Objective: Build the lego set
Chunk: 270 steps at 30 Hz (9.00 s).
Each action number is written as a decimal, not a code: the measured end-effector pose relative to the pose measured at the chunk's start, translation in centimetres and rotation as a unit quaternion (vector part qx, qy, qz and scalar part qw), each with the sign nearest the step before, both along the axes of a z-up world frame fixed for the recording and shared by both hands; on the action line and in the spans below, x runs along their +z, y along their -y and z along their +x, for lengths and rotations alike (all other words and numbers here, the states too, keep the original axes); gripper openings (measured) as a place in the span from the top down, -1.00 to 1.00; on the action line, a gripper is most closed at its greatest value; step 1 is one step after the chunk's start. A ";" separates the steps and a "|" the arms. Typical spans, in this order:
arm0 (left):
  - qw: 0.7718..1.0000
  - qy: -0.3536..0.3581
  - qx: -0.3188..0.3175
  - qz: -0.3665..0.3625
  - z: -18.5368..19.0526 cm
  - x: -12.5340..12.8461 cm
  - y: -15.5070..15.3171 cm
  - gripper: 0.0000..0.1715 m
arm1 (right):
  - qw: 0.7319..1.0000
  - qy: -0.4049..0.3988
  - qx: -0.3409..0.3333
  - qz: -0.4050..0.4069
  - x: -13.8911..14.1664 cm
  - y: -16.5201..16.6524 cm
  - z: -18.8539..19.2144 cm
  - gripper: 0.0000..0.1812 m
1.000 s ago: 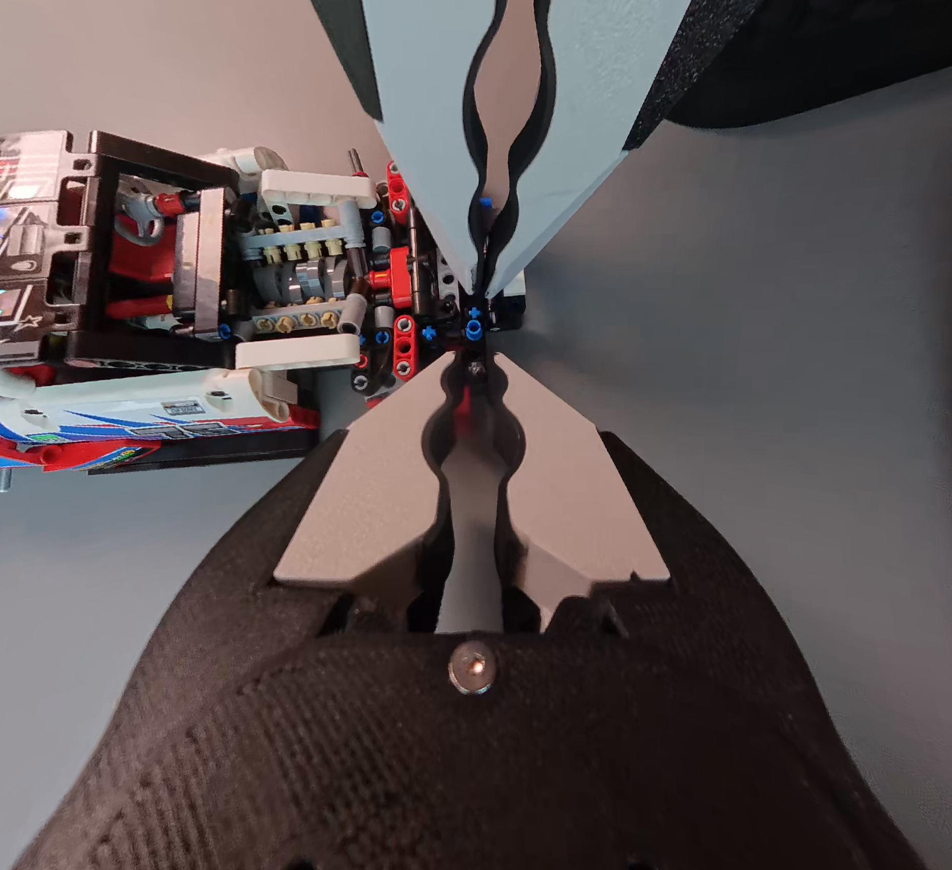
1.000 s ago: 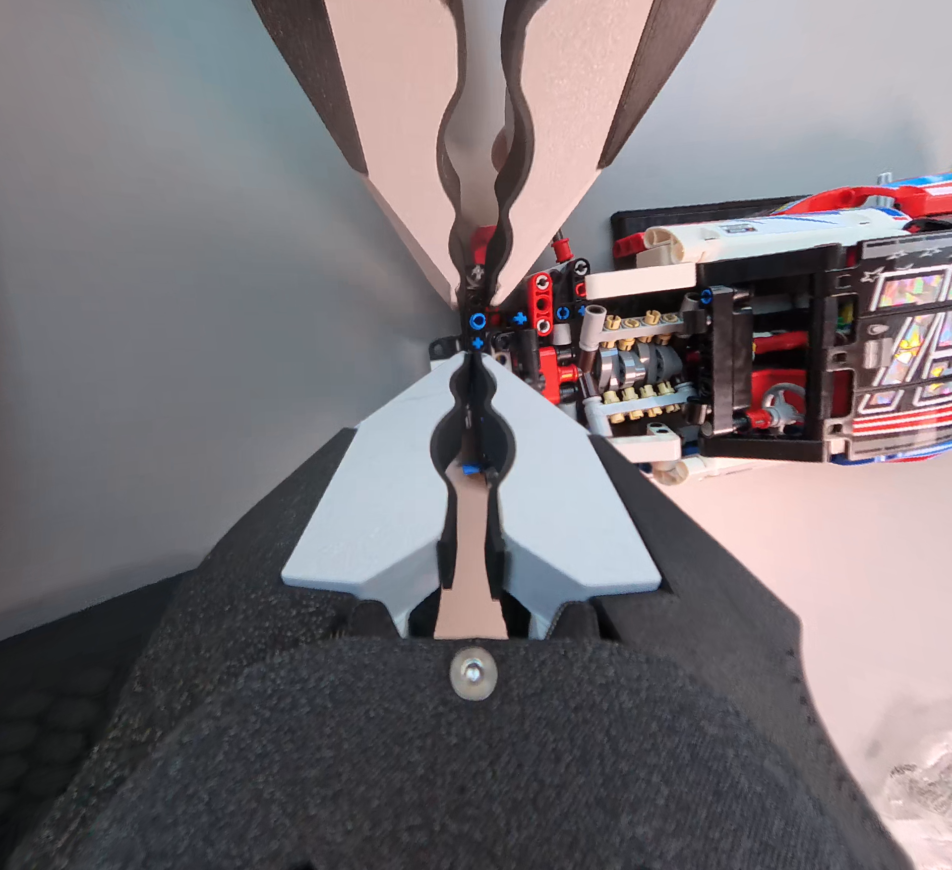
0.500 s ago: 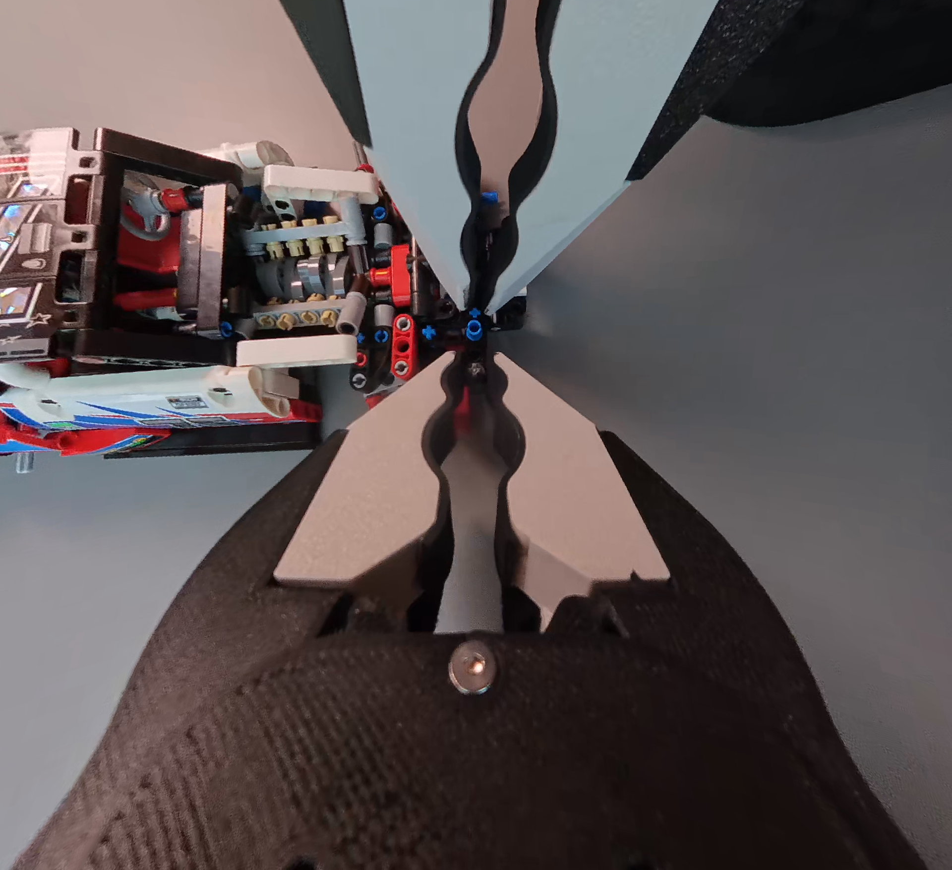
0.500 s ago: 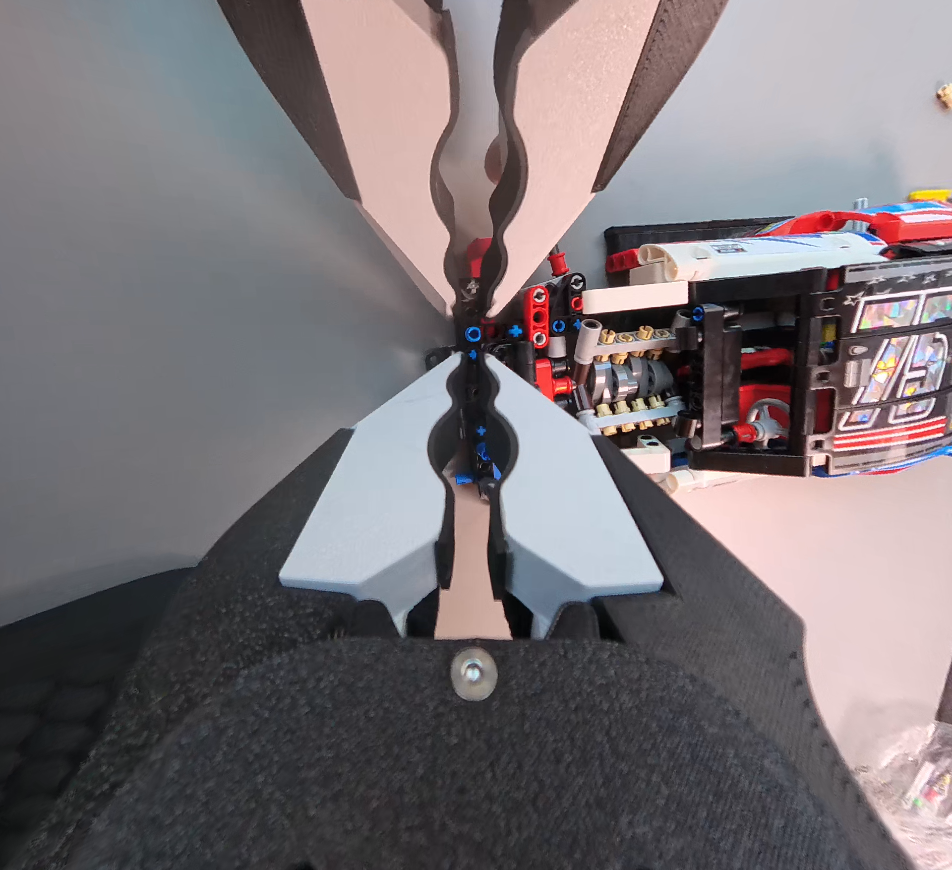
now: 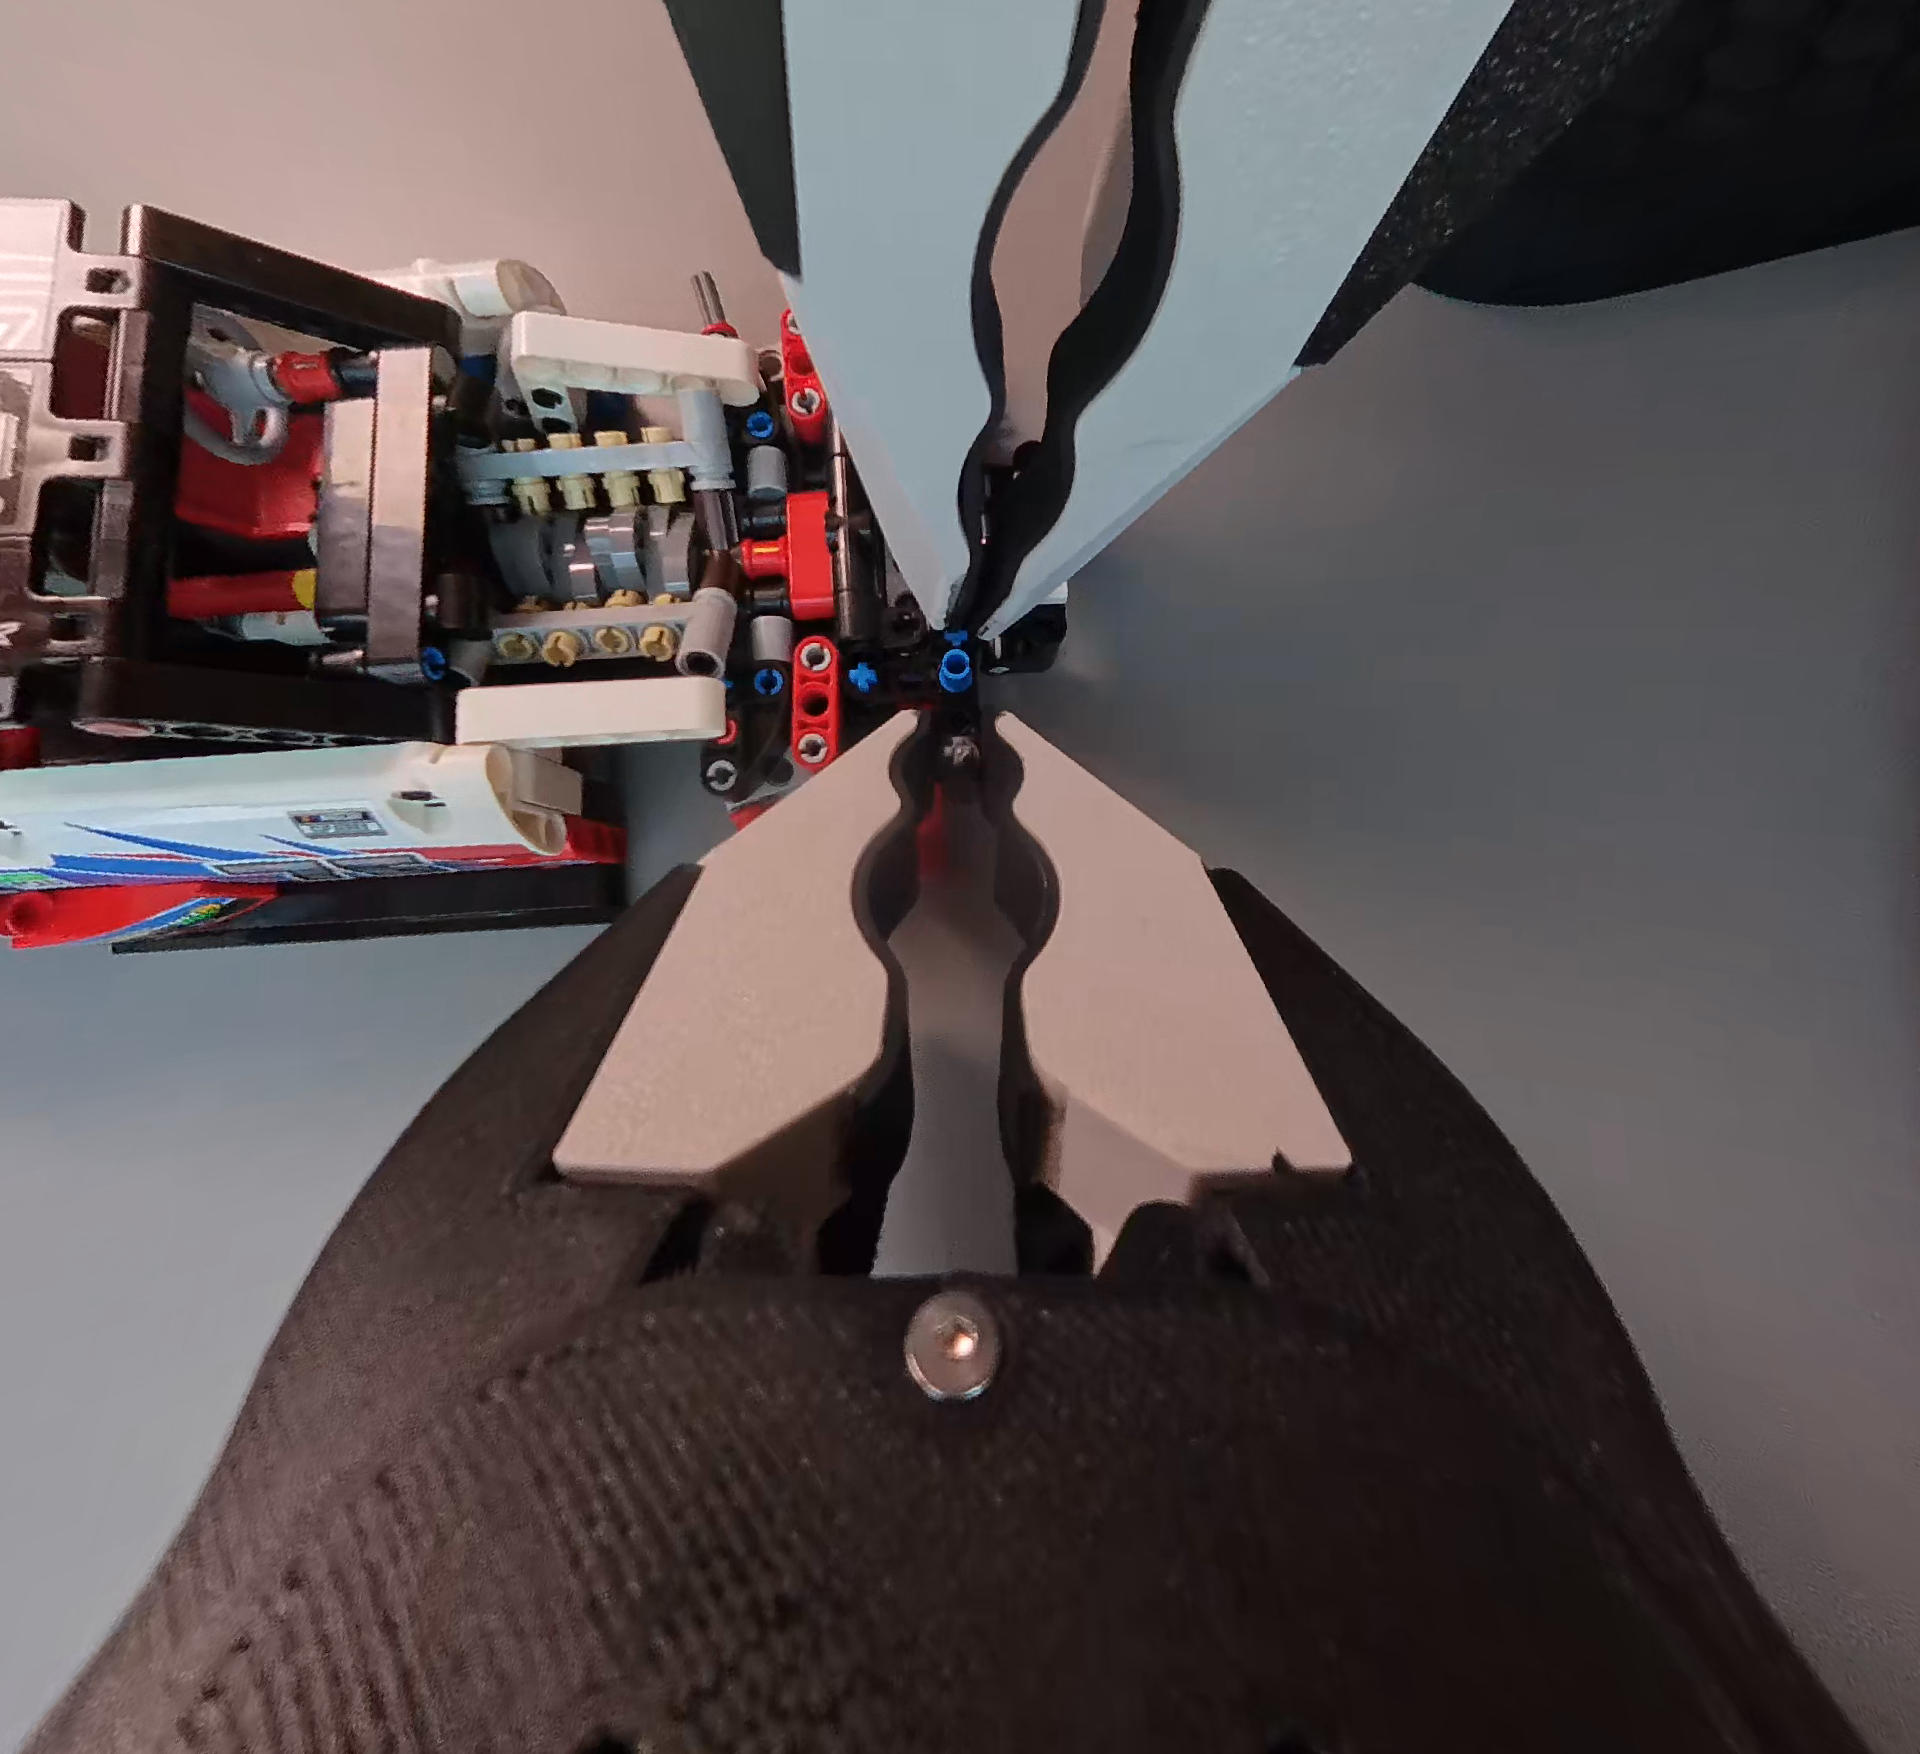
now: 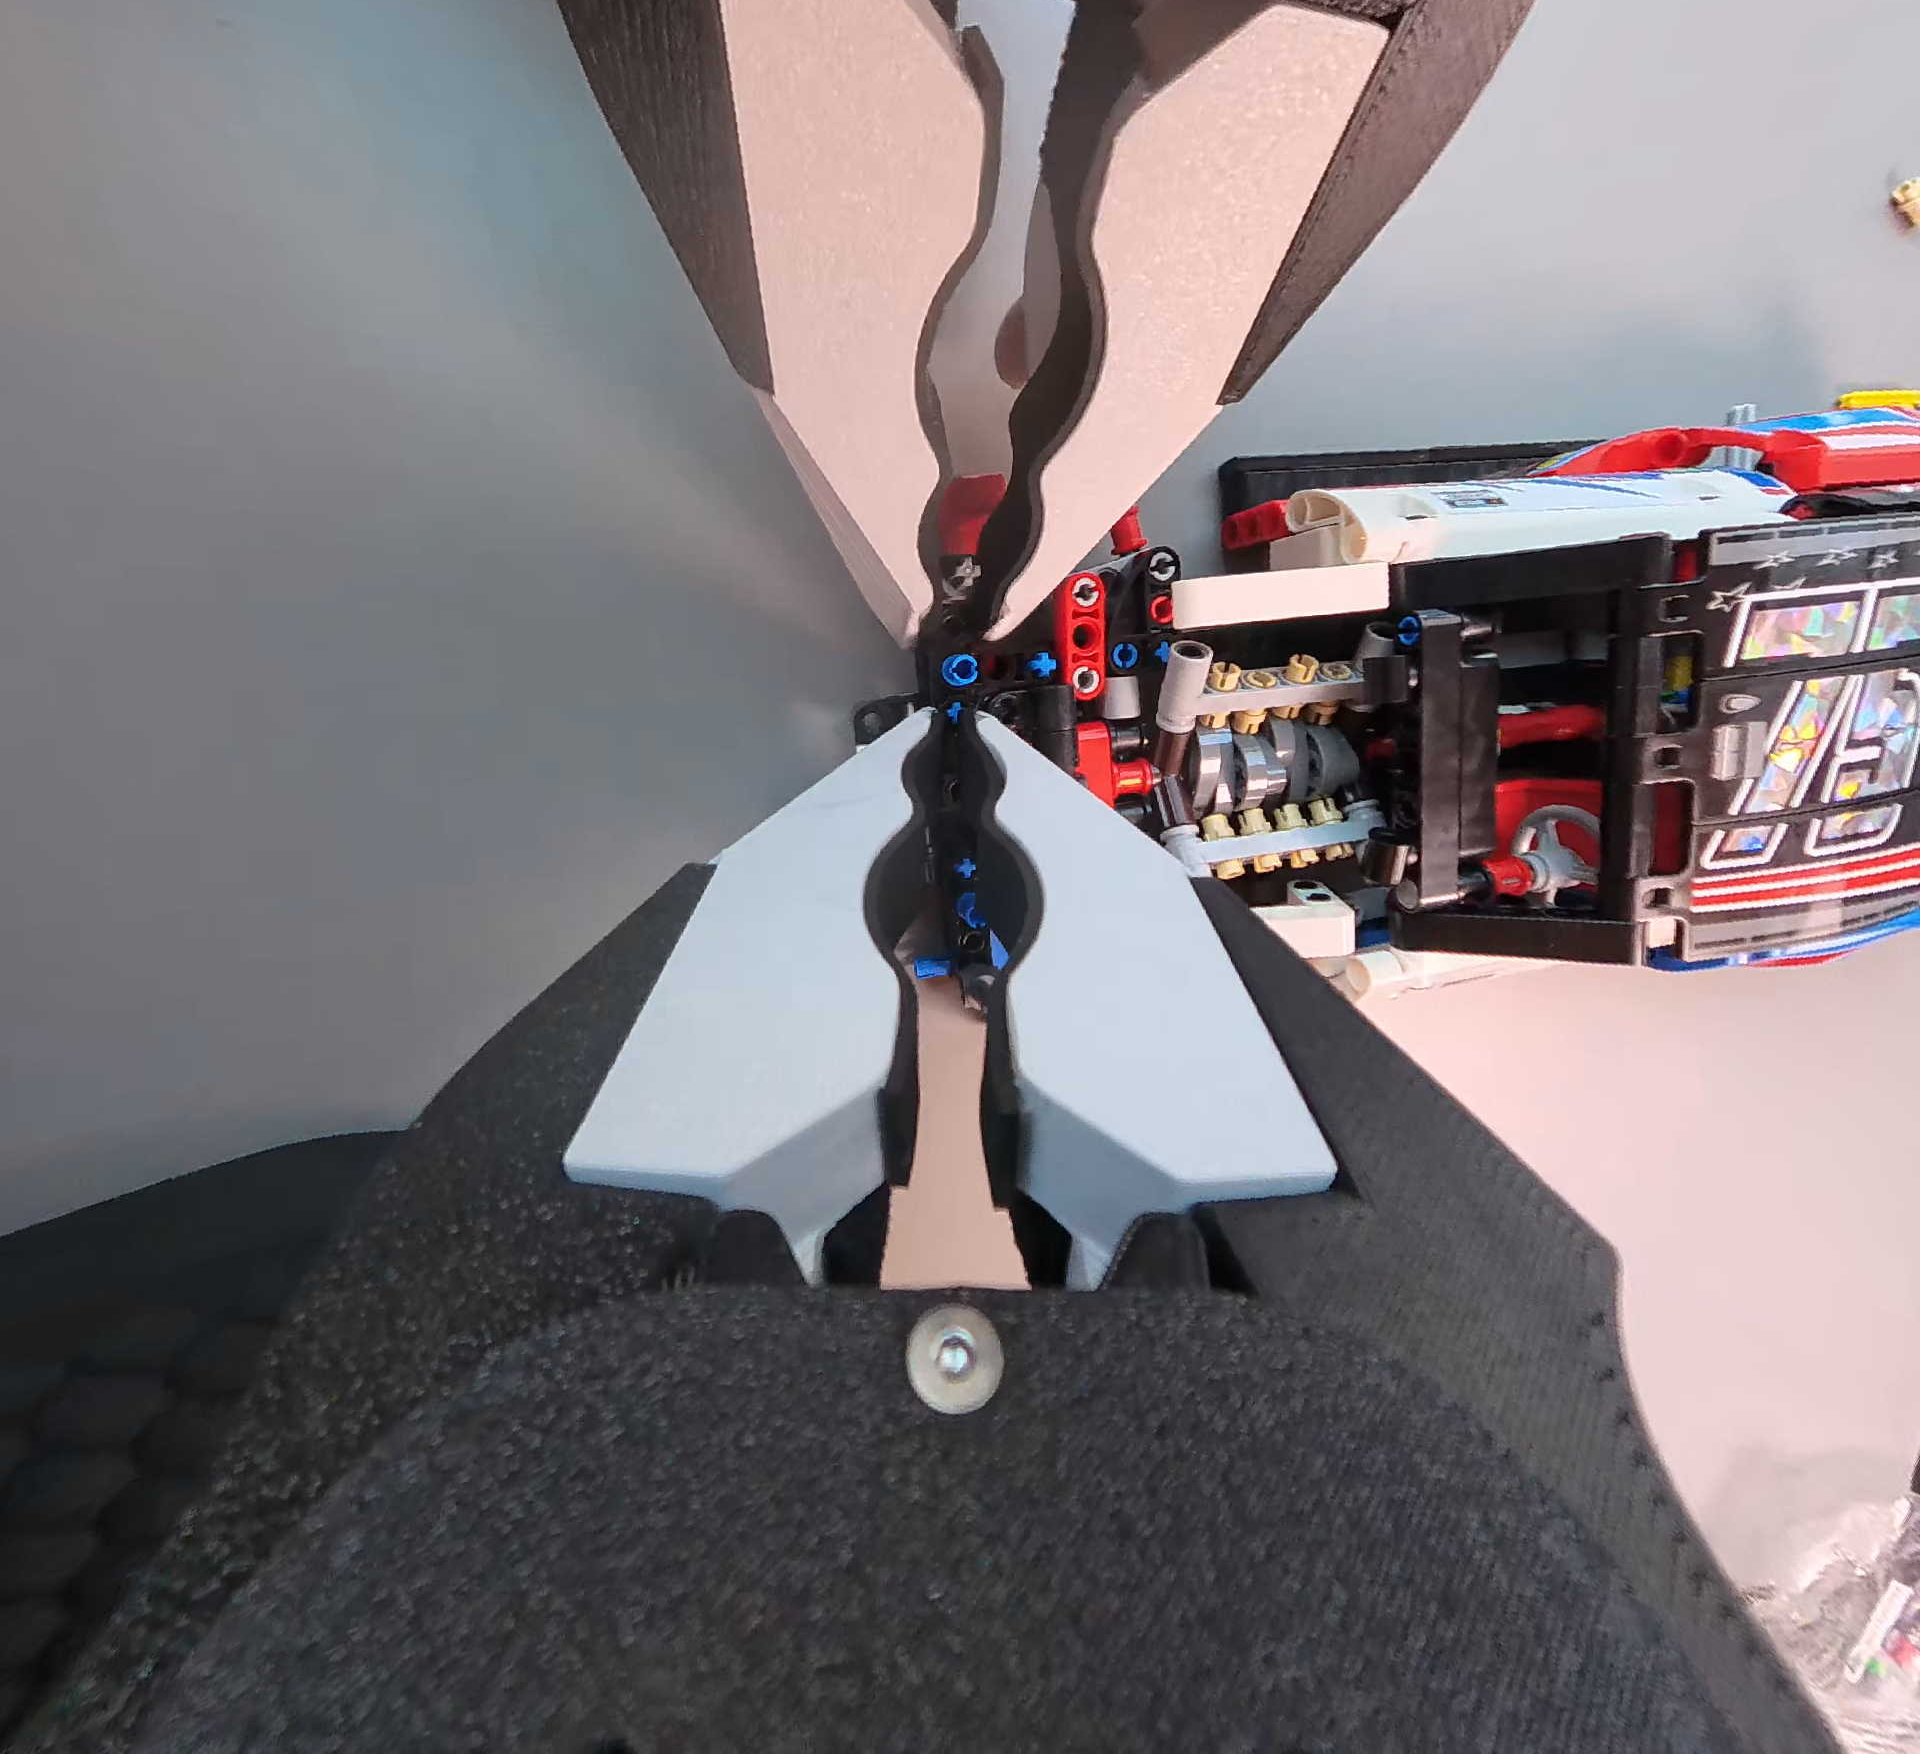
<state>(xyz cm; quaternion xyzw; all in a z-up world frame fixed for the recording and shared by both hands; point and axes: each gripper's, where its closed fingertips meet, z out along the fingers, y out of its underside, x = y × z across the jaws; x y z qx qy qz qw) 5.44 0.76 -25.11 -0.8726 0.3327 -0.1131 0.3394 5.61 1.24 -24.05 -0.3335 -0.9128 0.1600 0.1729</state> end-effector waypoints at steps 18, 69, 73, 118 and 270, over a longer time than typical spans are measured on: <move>0.998 -0.002 0.019 0.056 -0.5 0.0 -0.2 0.93 | 1.000 -0.012 0.002 -0.001 0.2 -0.2 -0.3 0.99; 0.999 0.024 0.040 0.019 -1.4 -0.1 -0.4 0.93 | 0.999 0.007 0.018 0.047 0.1 -0.2 -1.3 0.98; 0.999 0.019 0.037 0.017 -1.4 -0.2 -0.5 0.93 | 0.999 0.006 0.019 0.046 0.1 -0.2 -1.3 0.97; 0.995 0.067 0.038 -0.060 -1.8 -0.2 -1.3 0.93 | 1.000 -0.009 -0.027 -0.006 -0.1 -1.3 -2.1 1.00; 0.997 0.027 0.044 0.052 -3.1 -0.7 -1.6 0.92 | 0.996 -0.031 -0.062 0.050 -0.2 -1.8 -2.3 0.84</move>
